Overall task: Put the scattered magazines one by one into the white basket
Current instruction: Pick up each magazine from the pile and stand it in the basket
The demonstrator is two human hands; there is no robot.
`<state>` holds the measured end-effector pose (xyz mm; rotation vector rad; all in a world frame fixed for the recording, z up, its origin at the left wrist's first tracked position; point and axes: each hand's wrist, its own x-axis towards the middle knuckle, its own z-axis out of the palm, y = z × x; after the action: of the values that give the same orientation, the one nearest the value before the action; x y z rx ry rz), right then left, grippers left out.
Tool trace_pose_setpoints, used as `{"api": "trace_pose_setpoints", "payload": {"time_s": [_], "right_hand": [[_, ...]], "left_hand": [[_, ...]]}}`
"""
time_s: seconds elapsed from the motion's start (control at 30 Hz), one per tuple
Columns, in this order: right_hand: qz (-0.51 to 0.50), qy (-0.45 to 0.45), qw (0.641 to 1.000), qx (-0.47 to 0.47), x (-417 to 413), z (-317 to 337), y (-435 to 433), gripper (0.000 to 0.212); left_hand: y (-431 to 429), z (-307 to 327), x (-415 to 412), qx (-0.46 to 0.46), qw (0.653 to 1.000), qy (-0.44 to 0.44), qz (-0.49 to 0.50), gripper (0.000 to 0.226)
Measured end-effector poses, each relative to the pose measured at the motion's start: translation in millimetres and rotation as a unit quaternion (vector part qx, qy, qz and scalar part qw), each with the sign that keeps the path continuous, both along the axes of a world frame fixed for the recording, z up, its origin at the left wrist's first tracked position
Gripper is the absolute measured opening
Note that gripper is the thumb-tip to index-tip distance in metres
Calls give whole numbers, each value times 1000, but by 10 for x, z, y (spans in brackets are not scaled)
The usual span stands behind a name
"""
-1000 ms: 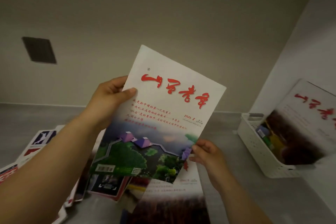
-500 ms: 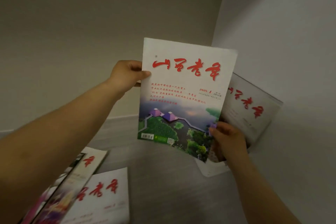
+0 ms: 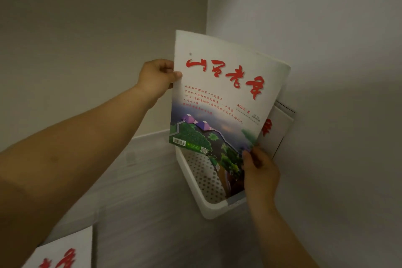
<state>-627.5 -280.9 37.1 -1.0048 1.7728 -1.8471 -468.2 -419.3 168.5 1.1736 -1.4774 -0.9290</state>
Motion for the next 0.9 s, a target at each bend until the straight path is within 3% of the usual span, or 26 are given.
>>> {"api": "trace_pose_setpoints", "payload": {"time_s": [0.2,0.47,0.63,0.9], "right_hand": [[-45,1,999,4,-107,-196,2,16],[-26,73,994,81,-79,-495,87,16],[-114,200,970,77,-26,-500,112,12],[-168,185,966,74,-80,-567,152,10]], "left_hand": [[-125,-118,-348,-4,999,2,-36,25],[-222,-681,-411,103,994,22,4,24],[-237,-794,-558,94,995,37,23,27],[-116,-963,-819,163,977,-49,-127,55]]}}
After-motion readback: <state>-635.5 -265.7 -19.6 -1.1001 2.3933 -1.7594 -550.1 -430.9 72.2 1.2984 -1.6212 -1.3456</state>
